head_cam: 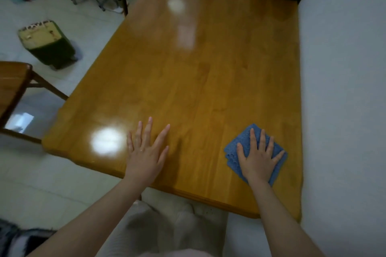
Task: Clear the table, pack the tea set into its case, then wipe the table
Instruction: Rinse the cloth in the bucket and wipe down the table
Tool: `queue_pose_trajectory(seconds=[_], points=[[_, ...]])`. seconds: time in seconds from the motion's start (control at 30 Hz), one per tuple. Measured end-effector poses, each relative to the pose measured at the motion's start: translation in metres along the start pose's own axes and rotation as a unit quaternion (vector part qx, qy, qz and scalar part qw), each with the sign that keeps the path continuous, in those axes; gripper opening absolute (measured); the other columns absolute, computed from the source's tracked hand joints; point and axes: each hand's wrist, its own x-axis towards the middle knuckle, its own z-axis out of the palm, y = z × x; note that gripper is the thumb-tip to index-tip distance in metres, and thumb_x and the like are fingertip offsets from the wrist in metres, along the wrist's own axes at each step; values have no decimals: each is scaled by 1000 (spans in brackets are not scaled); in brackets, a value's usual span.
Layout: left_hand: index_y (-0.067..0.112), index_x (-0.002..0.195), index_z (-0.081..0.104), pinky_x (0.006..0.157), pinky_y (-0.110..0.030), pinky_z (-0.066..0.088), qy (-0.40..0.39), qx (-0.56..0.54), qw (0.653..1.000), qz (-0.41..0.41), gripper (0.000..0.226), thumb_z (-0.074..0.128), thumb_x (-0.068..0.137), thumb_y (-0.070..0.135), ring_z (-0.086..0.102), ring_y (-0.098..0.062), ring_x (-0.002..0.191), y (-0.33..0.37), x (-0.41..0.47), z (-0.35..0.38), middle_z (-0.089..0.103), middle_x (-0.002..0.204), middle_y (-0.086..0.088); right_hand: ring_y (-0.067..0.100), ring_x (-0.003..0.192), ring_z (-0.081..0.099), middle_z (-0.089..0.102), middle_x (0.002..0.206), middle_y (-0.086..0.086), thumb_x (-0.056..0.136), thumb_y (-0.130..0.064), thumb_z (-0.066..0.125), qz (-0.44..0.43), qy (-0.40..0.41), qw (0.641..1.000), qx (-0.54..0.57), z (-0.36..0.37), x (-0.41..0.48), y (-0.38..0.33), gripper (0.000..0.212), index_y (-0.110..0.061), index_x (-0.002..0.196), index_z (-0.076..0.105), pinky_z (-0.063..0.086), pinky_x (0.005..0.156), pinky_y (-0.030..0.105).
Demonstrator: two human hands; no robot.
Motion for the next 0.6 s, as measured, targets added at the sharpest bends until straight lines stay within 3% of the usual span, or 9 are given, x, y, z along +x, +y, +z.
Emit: queue_pose_trajectory(seconds=[0.2, 0.37, 0.6], points=[[43, 151, 13, 117, -57, 3, -2, -10, 999, -50, 58, 18, 94, 57, 2, -31, 149, -55, 5, -6, 7, 162, -7, 26, 150, -6, -3, 164, -2, 86, -72, -1, -63, -6, 998, -20, 7, 1, -90, 78, -36, 155, 2, -7, 114, 64], [42, 152, 14, 116, -52, -8, 2, -18, 998, -66, 61, 11, 94, 60, -4, -30, 149, -126, 15, -24, 2, 163, -6, 28, 150, -1, 3, 164, 0, 87, -71, 3, -103, -3, 994, -21, 17, -10, -184, 77, -34, 155, 8, -5, 114, 65], [42, 151, 16, 116, -51, -6, 10, -19, 999, -38, 57, 17, 97, 56, 6, -32, 148, -248, 32, -53, 10, 162, -8, 32, 149, 14, 17, 162, 5, 90, -70, 12, -81, 12, 997, 10, 33, -61, -338, 78, -27, 154, 24, 4, 112, 69]])
